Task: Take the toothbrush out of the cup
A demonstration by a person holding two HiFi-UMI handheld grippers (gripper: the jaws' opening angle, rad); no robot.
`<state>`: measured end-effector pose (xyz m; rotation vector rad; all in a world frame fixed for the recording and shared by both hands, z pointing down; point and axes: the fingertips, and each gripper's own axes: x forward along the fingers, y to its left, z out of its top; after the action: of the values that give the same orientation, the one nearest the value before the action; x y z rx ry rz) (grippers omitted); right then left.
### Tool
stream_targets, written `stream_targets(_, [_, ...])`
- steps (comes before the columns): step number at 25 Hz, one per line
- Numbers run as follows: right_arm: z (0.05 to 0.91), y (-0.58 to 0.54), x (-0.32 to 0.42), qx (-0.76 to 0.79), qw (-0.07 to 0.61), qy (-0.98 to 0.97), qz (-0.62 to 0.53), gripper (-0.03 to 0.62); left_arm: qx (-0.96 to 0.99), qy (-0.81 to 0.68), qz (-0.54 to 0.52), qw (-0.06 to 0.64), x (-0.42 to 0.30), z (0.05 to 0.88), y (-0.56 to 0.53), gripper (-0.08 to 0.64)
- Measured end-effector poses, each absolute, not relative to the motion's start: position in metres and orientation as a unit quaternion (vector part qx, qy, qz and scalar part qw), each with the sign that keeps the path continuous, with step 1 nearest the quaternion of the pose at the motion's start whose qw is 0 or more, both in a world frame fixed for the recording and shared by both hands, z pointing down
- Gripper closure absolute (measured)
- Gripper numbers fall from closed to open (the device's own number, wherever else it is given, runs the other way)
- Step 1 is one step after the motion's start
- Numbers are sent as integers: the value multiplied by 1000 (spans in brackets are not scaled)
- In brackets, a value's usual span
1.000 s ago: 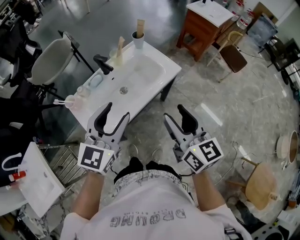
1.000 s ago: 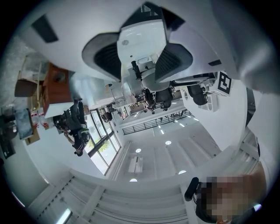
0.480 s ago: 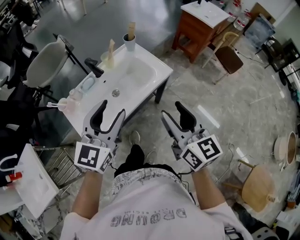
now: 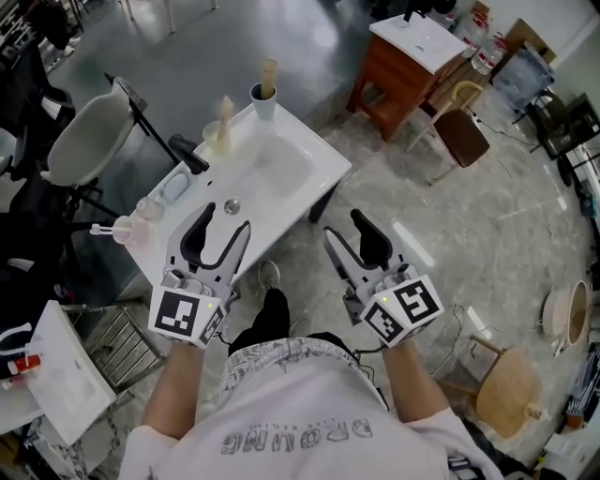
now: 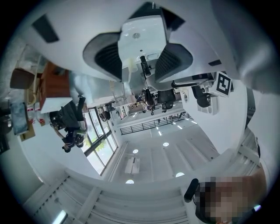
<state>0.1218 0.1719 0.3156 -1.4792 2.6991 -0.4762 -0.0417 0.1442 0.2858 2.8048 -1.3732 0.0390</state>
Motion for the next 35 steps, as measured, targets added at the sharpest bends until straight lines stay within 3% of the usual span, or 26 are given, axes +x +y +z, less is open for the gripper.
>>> stream_targets(17, [341,26,83,-472,-14,863,-180,348,899,-435,22,52,-76,320,2,313])
stream_targets(35, [359,-51,39,-452,-52,868,-196,350,893,-440,14,95,-108,348,-50,313])
